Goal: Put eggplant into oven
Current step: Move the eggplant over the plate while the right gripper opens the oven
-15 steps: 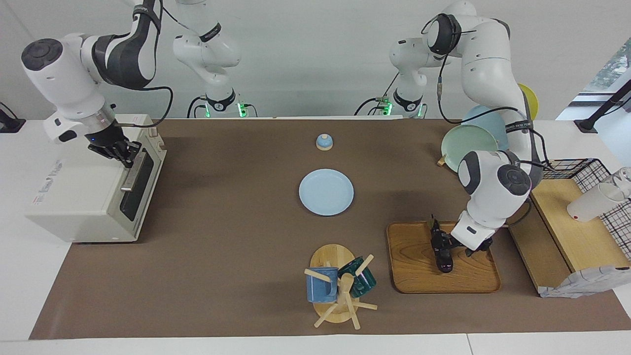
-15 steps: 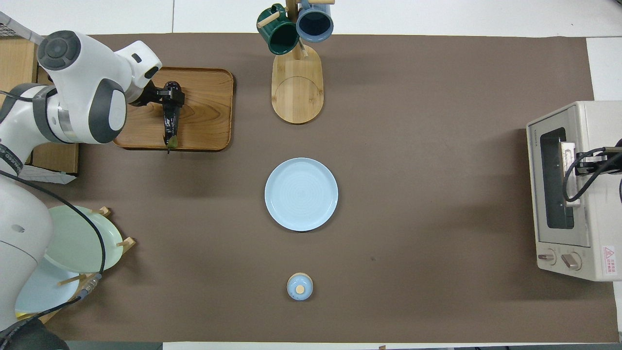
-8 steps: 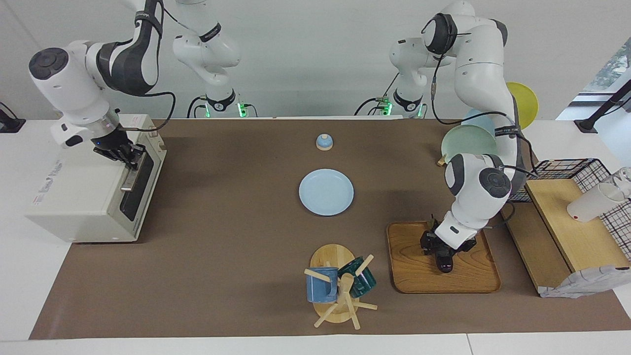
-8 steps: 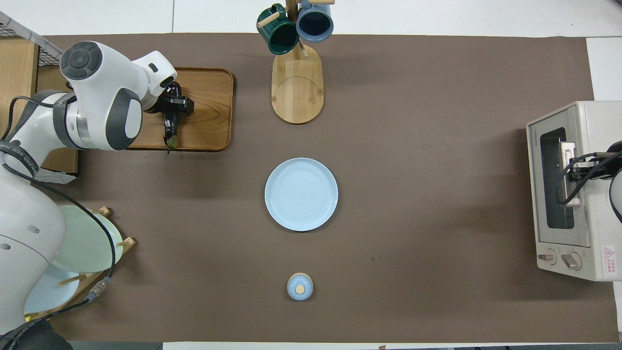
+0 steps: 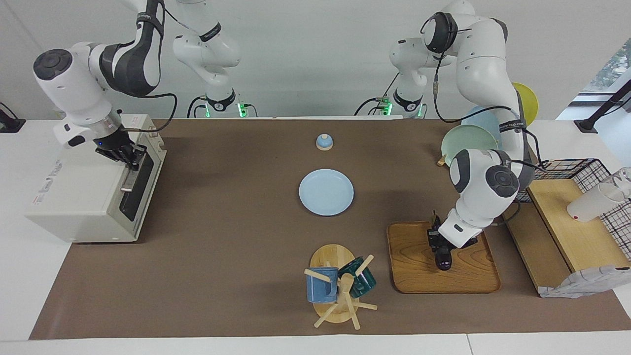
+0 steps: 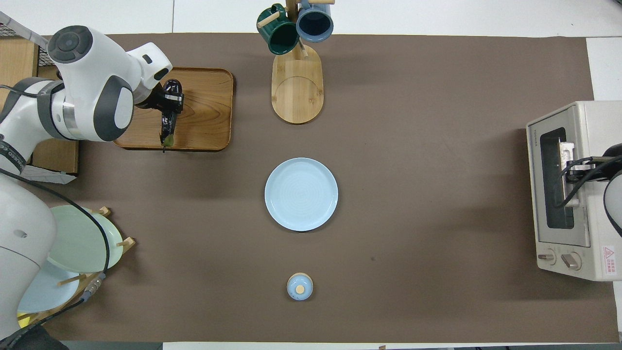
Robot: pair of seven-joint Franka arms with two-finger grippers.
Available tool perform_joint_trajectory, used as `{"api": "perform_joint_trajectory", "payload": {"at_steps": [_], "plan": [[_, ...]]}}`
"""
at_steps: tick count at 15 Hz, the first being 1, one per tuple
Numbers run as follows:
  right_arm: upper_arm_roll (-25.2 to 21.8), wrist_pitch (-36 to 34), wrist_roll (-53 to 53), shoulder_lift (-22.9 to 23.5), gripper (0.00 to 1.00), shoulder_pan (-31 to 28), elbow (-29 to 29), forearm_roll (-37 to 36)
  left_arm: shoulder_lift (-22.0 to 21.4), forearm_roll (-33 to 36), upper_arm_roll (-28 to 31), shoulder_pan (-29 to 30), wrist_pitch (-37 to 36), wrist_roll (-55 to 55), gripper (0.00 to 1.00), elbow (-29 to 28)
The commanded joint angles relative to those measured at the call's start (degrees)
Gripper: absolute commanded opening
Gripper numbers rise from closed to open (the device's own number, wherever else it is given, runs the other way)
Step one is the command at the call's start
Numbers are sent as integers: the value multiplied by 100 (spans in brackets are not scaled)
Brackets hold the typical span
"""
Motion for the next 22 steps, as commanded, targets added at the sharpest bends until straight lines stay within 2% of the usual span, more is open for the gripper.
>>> {"api": "perform_joint_trajectory", "payload": {"at_steps": [1, 6, 10, 11, 15, 22], "plan": [[53, 837, 204, 117, 0, 147, -627, -12, -634, -19, -1, -144, -551, -768, 0, -132], [97, 1198, 195, 504, 0, 174, -646, -12, -1487, -142, -1, -881, -1282, -2052, 0, -580], [97, 1575, 204, 628, 0, 366, -751, 5, -1725, -300, -1, -1638, -1186, -2950, 0, -923], [97, 1655, 213, 619, 0, 376, -812, 5, -1778, -344, -1, -1813, -1029, -3091, 0, -1107], [97, 2050, 387, 601, 0, 577, -1102, 5, -2156, -380, 7, -2543, 410, -3776, 0, -2398], [97, 2516, 538, 803, 0, 605, -1313, 5, -1761, -371, 34, -3160, 1520, -4200, 0, -3024]]}}
